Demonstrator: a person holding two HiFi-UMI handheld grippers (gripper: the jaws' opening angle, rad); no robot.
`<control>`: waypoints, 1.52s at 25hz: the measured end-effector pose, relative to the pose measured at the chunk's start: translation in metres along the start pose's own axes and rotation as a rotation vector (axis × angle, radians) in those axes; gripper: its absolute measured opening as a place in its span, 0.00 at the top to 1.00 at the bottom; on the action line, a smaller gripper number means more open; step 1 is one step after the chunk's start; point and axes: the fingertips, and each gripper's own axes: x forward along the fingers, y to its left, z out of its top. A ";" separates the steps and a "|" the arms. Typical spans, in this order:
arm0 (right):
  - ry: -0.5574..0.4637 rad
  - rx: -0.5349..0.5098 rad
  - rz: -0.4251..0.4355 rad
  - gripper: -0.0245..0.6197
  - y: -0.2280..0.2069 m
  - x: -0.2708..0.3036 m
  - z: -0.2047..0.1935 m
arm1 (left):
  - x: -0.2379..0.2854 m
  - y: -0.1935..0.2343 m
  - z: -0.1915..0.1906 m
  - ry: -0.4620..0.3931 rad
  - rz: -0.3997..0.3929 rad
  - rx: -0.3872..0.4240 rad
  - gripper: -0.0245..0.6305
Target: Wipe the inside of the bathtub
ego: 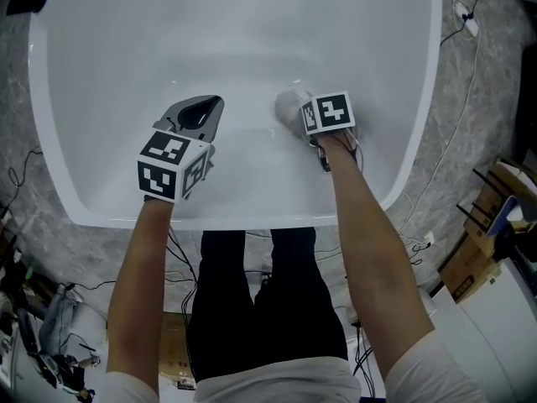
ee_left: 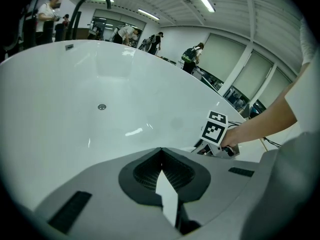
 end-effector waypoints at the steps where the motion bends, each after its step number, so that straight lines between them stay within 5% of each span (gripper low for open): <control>1: -0.002 -0.004 0.004 0.81 0.004 0.002 0.003 | -0.002 0.004 0.000 -0.004 0.007 -0.005 0.95; 25: -0.051 -0.138 0.236 0.81 0.196 0.038 0.068 | -0.078 0.110 -0.025 -0.055 0.168 -0.141 0.95; 38: -0.061 -0.197 0.359 0.81 0.285 0.057 0.094 | -0.092 0.126 -0.026 -0.083 0.164 -0.177 0.95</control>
